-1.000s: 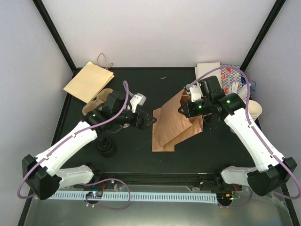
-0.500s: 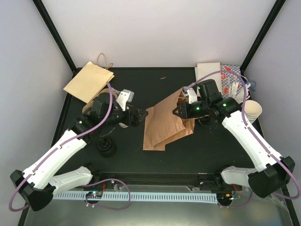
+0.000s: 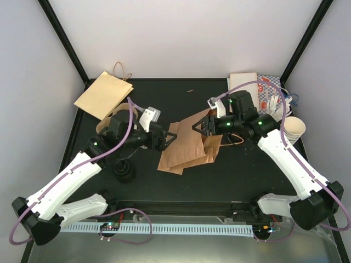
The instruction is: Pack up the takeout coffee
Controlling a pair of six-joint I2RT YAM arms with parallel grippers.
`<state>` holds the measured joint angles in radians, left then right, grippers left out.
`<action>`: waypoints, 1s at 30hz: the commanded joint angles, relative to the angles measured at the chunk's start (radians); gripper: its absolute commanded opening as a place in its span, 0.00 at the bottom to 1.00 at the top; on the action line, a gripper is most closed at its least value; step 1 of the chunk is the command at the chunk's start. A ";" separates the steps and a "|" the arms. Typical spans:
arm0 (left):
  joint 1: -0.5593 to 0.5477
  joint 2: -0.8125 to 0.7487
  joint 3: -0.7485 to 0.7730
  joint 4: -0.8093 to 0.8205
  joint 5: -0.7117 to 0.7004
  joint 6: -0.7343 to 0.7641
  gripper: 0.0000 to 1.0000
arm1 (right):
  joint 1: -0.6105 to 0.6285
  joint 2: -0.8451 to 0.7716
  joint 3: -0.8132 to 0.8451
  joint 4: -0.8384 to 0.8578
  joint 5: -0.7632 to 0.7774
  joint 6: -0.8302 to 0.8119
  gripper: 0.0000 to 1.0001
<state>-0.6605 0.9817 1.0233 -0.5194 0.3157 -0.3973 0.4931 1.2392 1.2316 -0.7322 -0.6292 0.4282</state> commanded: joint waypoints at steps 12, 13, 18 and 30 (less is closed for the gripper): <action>-0.190 0.015 0.034 0.024 -0.098 0.008 0.99 | 0.010 0.027 -0.003 0.138 -0.104 0.061 0.70; -0.202 0.015 0.032 0.025 -0.108 0.012 0.99 | 0.012 0.029 -0.006 0.149 -0.113 0.066 0.70; -0.248 0.002 0.034 0.013 -0.168 0.025 0.99 | 0.018 0.049 -0.002 0.187 -0.127 0.088 0.73; -0.312 -0.009 -0.007 0.002 -0.236 0.035 0.99 | 0.023 0.072 0.000 0.232 -0.139 0.116 0.79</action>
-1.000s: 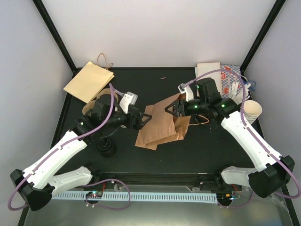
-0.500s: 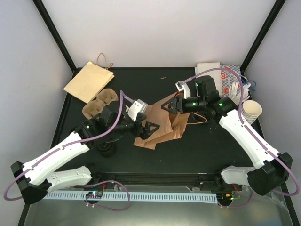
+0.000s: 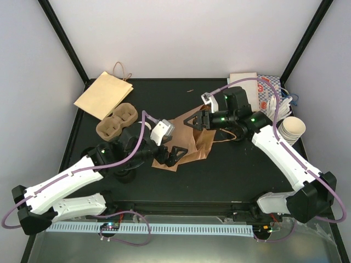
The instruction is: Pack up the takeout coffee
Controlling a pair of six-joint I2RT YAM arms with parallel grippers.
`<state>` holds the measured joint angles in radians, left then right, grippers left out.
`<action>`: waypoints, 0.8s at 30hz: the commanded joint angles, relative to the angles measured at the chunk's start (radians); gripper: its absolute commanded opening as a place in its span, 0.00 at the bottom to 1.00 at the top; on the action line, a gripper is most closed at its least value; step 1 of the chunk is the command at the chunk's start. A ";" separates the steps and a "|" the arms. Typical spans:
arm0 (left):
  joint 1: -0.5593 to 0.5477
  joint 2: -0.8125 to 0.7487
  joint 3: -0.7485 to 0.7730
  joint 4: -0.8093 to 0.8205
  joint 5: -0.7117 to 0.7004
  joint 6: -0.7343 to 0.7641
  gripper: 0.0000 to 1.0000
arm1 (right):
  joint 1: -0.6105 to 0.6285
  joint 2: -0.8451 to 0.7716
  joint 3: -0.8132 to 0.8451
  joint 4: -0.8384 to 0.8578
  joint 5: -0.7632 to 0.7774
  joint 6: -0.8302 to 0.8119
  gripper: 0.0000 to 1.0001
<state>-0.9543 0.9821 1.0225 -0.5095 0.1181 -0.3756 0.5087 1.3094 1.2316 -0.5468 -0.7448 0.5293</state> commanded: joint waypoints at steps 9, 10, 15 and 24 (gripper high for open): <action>-0.040 0.010 -0.010 -0.018 -0.067 0.015 0.99 | 0.009 0.014 -0.004 0.072 -0.025 0.037 0.83; -0.043 0.014 -0.008 -0.019 -0.069 0.016 0.99 | 0.008 0.015 -0.004 0.076 -0.026 0.041 0.83; -0.059 0.041 -0.002 -0.022 -0.105 0.015 0.99 | 0.010 0.016 -0.004 0.093 -0.030 0.061 0.84; -0.083 0.161 0.072 -0.049 -0.220 -0.074 0.99 | 0.019 0.016 -0.001 0.093 -0.016 0.074 0.82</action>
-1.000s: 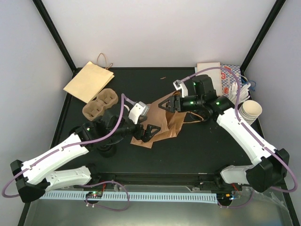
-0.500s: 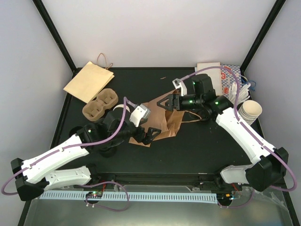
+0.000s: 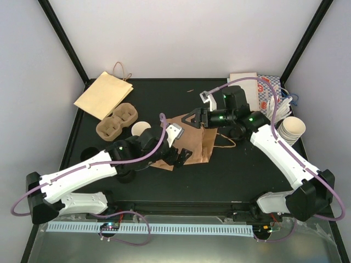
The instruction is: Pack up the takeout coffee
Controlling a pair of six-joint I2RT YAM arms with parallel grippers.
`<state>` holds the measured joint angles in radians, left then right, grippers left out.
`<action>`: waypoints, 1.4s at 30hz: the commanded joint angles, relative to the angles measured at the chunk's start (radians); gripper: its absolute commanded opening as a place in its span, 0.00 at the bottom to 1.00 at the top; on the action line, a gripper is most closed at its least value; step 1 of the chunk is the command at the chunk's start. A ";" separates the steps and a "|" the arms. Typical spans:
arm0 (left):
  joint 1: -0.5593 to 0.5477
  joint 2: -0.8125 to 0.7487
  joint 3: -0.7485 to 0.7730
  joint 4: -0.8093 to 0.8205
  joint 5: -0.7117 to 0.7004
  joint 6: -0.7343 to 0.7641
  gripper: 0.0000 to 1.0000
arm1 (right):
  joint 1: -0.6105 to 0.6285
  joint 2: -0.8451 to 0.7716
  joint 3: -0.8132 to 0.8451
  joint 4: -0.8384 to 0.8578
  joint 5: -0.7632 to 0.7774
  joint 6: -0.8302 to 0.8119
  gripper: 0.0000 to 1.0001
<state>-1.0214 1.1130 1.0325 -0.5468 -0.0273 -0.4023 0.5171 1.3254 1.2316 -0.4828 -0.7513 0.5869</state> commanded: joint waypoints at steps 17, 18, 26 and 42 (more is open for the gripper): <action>-0.051 0.135 0.131 0.005 -0.175 -0.095 0.99 | 0.025 -0.026 0.057 -0.017 0.025 0.034 0.74; -0.051 0.142 0.139 0.003 -0.179 -0.100 0.99 | 0.025 -0.028 0.058 -0.017 0.027 0.040 0.74; -0.051 0.222 0.196 0.023 -0.202 -0.139 0.99 | 0.046 -0.052 0.048 0.032 0.071 0.137 0.70; -0.051 0.384 0.357 -0.098 -0.508 -0.186 0.95 | 0.066 -0.096 0.015 0.097 0.100 0.242 0.66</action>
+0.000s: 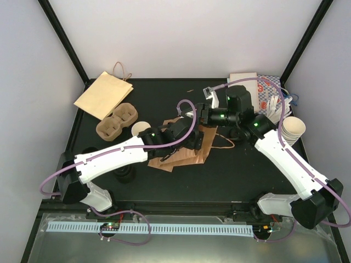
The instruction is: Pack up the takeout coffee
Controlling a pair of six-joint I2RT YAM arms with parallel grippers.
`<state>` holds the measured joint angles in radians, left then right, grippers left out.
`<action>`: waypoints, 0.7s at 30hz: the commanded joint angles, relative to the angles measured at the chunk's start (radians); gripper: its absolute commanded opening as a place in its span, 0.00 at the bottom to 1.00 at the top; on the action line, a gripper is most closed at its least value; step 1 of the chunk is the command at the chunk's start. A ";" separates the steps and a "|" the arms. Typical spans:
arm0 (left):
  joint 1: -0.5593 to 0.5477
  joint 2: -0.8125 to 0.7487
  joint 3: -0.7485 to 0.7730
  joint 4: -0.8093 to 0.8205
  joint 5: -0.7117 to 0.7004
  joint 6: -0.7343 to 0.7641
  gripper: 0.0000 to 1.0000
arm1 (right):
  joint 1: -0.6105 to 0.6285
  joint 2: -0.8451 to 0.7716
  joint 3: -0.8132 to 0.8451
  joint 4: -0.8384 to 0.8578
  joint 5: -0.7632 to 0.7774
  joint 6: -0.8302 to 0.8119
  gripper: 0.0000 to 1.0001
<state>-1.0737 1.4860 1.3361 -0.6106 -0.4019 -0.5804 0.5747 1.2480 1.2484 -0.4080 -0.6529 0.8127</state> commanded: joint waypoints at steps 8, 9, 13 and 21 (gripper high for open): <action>0.019 0.023 0.057 -0.070 -0.216 0.012 0.62 | 0.008 -0.047 0.005 0.007 0.029 0.009 0.66; 0.021 0.026 0.060 -0.079 -0.217 0.011 0.57 | 0.008 -0.049 0.010 0.003 0.032 0.005 0.66; 0.026 0.030 0.078 -0.114 -0.234 0.010 0.26 | 0.007 -0.056 0.039 -0.049 0.058 -0.028 0.67; 0.045 -0.012 0.099 -0.149 -0.243 0.022 0.02 | 0.007 -0.089 0.097 -0.181 0.157 -0.131 0.70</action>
<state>-1.0412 1.5055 1.3876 -0.7189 -0.6182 -0.5697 0.5766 1.2053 1.2976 -0.5114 -0.5644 0.7540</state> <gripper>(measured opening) 0.019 0.694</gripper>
